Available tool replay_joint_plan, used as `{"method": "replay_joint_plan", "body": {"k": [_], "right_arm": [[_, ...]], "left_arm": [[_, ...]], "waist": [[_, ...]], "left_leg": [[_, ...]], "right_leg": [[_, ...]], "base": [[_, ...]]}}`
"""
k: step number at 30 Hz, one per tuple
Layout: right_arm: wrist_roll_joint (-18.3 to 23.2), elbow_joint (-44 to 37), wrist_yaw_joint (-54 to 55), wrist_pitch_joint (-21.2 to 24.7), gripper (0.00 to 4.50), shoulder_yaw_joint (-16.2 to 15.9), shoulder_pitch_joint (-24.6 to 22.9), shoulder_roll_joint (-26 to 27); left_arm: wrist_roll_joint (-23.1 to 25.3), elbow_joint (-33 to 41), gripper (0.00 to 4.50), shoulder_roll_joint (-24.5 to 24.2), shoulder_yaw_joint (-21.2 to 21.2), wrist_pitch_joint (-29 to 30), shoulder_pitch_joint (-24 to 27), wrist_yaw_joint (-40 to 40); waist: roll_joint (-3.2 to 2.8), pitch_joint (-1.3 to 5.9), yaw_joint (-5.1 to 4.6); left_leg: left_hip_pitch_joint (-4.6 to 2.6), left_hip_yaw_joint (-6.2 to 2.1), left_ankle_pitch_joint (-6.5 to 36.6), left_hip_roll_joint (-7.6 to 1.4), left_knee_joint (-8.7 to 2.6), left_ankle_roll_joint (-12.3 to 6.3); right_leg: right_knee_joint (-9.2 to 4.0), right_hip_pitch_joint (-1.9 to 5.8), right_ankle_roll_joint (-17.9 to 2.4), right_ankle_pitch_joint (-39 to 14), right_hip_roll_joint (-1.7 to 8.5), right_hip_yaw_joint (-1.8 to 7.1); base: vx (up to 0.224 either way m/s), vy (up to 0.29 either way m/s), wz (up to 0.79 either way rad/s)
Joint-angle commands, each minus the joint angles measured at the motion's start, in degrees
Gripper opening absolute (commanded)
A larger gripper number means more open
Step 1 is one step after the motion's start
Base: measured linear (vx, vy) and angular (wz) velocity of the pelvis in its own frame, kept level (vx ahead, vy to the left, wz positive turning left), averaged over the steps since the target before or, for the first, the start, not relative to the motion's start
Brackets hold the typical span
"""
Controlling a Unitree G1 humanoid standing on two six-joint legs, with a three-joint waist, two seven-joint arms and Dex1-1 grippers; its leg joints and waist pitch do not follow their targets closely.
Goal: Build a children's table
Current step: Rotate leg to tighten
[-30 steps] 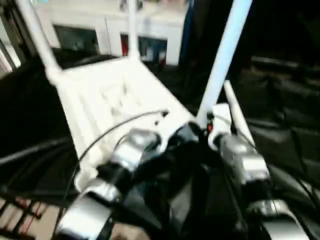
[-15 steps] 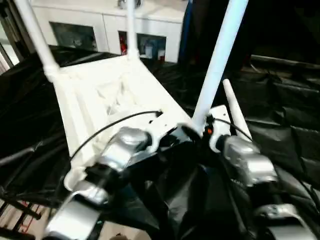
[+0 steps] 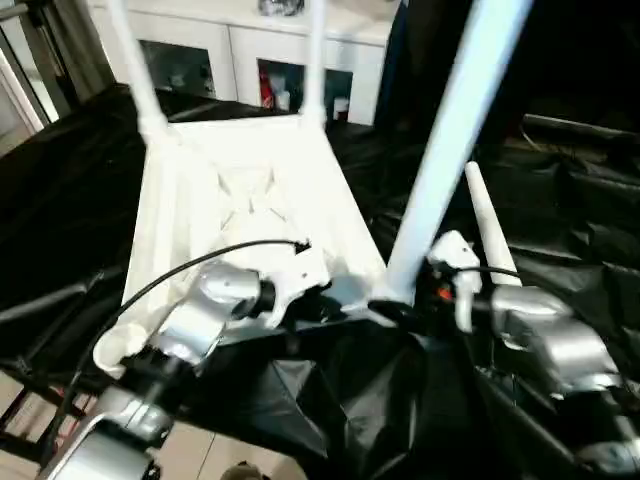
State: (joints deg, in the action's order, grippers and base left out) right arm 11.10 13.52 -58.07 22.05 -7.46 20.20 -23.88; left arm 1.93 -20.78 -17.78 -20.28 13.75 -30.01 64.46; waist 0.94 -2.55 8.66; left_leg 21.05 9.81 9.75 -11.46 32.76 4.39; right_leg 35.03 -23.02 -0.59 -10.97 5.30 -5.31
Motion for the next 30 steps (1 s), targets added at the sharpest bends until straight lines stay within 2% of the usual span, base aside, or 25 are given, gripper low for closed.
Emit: {"method": "replay_joint_plan", "body": {"k": [1,3,6,7,9,20,23,24,26,27,28,29,30], "right_arm": [[0.0,-1.4,-0.3,-0.2,4.45,-0.1,0.0,-0.4],[0.4,-1.5,-0.6,0.6,4.28,-0.3,0.1,-0.3],[0.8,-1.7,-0.7,0.8,4.28,-0.5,0.0,-0.3],[0.9,-1.8,-0.7,0.8,4.00,-0.5,0.0,-0.3],[0.9,-1.9,-0.6,0.7,3.94,-0.6,-0.1,-0.1],[0.5,-1.3,1.3,0.9,2.96,-1.0,-0.6,0.7],[-0.1,0.5,5.6,1.3,2.82,-0.2,-0.5,3.3],[-0.1,0.5,5.6,1.3,2.82,-0.2,-0.5,3.3],[-2.1,3.9,14.1,0.9,2.80,0.3,0.6,8.4],[-2.1,4.1,14.5,0.9,2.79,0.3,0.6,8.7],[-3.4,6.7,20.2,1.0,2.79,0.5,1.9,12.3],[-3.4,6.7,20.2,1.0,2.79,0.5,1.9,12.3],[-3.8,7.7,21.9,1.0,2.77,0.6,2.4,13.4]], "left_arm": [[-2.6,4.4,0.00,0.5,-0.5,-0.6,-0.7,1.9],[-2.6,4.8,0.00,0.4,-0.6,-0.2,-0.6,2.0],[-2.7,4.9,0.00,0.4,-0.6,0.0,-0.6,1.9],[-2.7,5.0,0.00,0.4,-0.6,0.0,-0.6,1.9],[-2.7,5.1,0.00,0.3,-0.5,0.2,-0.5,1.9],[-2.3,5.5,0.00,0.0,-0.5,1.1,-0.2,1.5],[-1.8,3.2,0.00,2.1,0.9,3.6,-1.7,-2.7],[-1.8,3.2,0.00,2.1,0.9,3.6,-1.7,-2.7],[0.8,-2.3,0.00,5.9,2.1,4.9,-5.2,-11.0],[0.9,-2.6,0.00,6.1,2.1,5.0,-5.4,-11.4],[1.7,-6.1,0.00,9.1,3.3,6.1,-7.8,-16.8],[1.7,-6.1,0.00,9.1,3.3,6.1,-7.8,-16.8],[1.8,-7.2,0.00,10.0,3.7,6.5,-8.5,-18.4]], "waist": [[0.45,3.48,-0.12],[0.54,3.57,-0.12],[0.56,3.62,-0.09],[0.56,3.63,-0.09],[0.54,3.64,-0.08],[0.32,3.71,0.03],[0.47,3.63,-0.15],[0.40,3.53,-0.22],[0.67,3.41,-0.58],[0.54,3.24,-0.67],[0.55,3.31,-0.62],[0.55,3.18,-0.86],[0.49,3.25,-0.85]], "left_leg": [[-0.51,-0.17,9.8,-1.92,-3.37,-2.28],[-0.47,-0.20,8.8,-1.91,-3.31,-2.38],[-0.45,-0.13,7.8,-1.83,-3.15,-2.89],[-0.42,-0.13,7.7,-1.82,-3.15,-2.93],[-0.43,-0.14,7.7,-1.79,-3.13,-2.93],[-0.42,-0.18,7.6,-1.76,-3.07,-2.63],[-0.42,-0.12,8.4,-1.71,-3.07,-2.27],[-0.39,-0.19,9.0,-1.70,-3.16,-1.84],[-0.38,-0.18,10.5,-1.66,-3.32,-0.87],[-0.46,-0.15,11.1,-1.54,-3.39,-0.46],[-0.61,-0.33,12.6,-1.56,-3.46,0.36],[-0.62,-0.23,13.1,-1.51,-3.54,0.66],[-0.60,-0.47,13.6,-1.55,-3.61,1.07]], "right_leg": [[-3.89,3.36,-11.2,-7.9,3.54,3.07],[-3.64,3.39,-11.4,-6.4,3.48,3.06],[-3.50,3.39,-11.8,-4.9,3.44,3.04],[-3.48,3.41,-11.9,-4.8,3.43,3.03],[-3.50,3.43,-11.8,-4.8,3.42,3.00],[-3.31,3.49,-11.9,-4.1,3.36,2.98],[-3.47,3.41,-11.8,-5.3,3.37,3.00],[-3.68,3.36,-11.5,-6.9,3.44,2.96],[-4.07,3.22,-10.3,-10.6,3.41,2.95],[-4.34,2.98,-10.0,-12.4,3.37,2.93],[-4.62,3.13,-9.0,-15.5,3.64,2.85],[-4.79,2.89,-8.7,-16.7,3.56,2.89],[-4.80,3.03,-8.4,-17.5,3.68,2.81]], "base": [[0.000,0.000,0.00],[0.000,0.000,0.00],[0.000,0.000,0.00],[0.000,0.000,0.00],[0.000,0.000,0.00],[0.000,0.000,0.00],[0.000,0.000,0.00],[0.000,0.000,0.00],[0.000,0.000,0.00],[0.000,0.000,0.00],[0.000,0.000,0.00],[0.000,0.000,0.00],[0.000,0.000,0.00]]}}
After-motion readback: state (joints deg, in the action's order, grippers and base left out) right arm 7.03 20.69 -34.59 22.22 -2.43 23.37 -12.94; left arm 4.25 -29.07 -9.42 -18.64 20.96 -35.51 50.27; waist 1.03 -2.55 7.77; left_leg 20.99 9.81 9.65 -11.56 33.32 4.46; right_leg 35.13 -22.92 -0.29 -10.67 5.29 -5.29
